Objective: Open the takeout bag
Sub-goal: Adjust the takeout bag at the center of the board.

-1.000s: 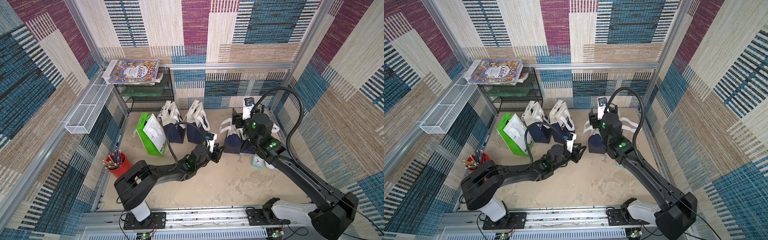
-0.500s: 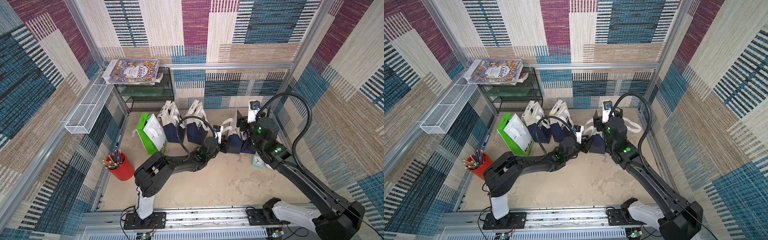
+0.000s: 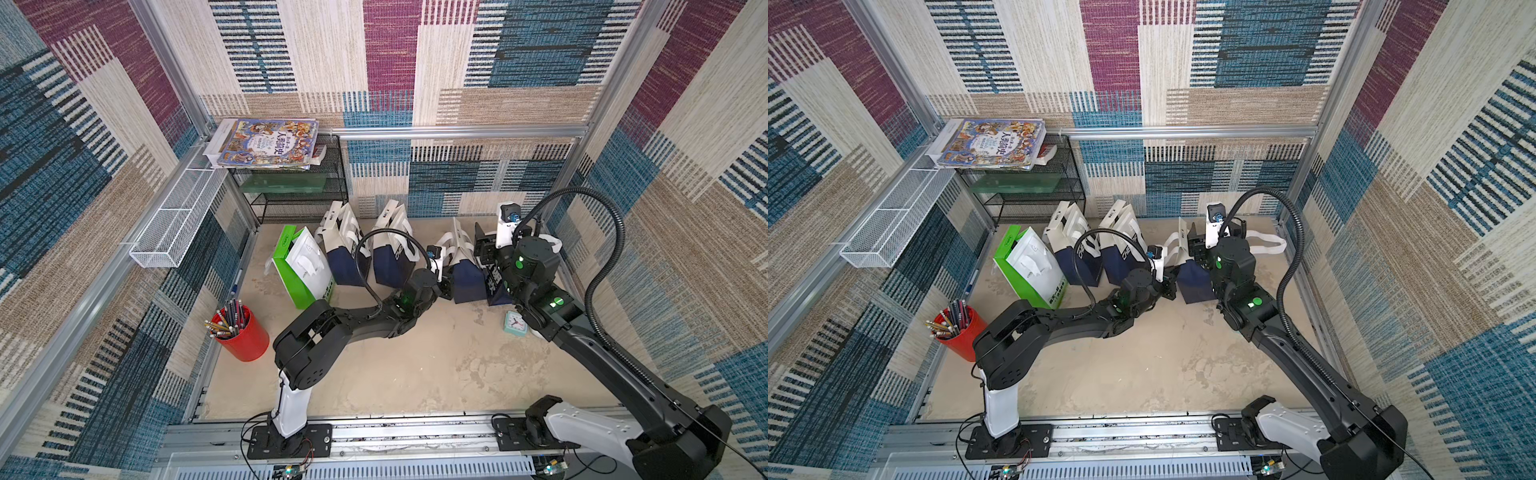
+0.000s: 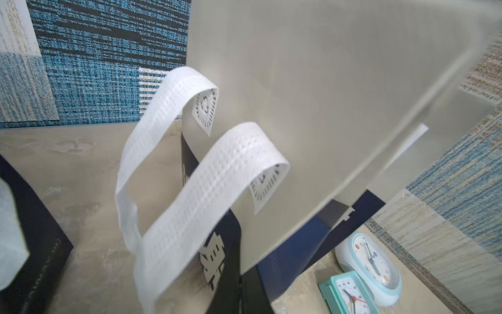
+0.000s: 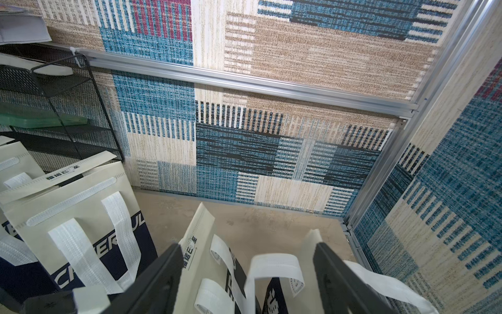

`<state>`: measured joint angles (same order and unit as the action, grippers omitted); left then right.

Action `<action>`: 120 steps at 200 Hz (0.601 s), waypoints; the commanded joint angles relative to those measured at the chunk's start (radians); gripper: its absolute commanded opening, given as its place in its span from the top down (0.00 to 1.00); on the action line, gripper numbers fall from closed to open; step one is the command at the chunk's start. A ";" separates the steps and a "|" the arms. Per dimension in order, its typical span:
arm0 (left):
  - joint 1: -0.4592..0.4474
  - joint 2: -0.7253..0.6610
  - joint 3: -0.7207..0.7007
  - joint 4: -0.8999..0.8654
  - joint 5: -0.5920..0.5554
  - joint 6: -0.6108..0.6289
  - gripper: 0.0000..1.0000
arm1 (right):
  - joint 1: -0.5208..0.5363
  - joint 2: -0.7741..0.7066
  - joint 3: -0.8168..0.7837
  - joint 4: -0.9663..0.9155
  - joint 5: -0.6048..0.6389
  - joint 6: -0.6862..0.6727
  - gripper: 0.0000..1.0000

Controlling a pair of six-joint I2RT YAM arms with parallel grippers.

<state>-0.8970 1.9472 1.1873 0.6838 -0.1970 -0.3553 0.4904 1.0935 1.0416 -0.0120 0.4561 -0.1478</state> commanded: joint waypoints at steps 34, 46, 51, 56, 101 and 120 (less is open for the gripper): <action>0.002 -0.092 -0.061 0.014 -0.034 0.243 1.00 | 0.000 -0.002 -0.008 0.050 0.009 -0.015 0.21; 0.003 -0.118 -0.087 0.012 -0.011 0.308 1.00 | 0.000 0.001 -0.007 0.050 0.003 -0.021 0.21; 0.002 -0.130 -0.098 0.007 0.002 0.334 1.00 | 0.000 0.002 -0.009 0.053 0.000 -0.024 0.21; 0.002 -0.141 -0.109 0.001 0.012 0.358 1.00 | 0.000 0.002 -0.009 0.053 -0.004 -0.028 0.21; 0.012 -0.225 -0.200 -0.105 0.060 0.477 1.00 | 0.000 0.014 -0.011 0.053 -0.026 -0.045 0.21; 0.019 -0.244 -0.233 -0.118 0.048 0.519 1.00 | 0.000 0.019 -0.012 0.051 -0.031 -0.045 0.21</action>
<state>-0.8845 1.7264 0.9855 0.6125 -0.1524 0.0578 0.4908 1.1080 1.0325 0.0059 0.4385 -0.1833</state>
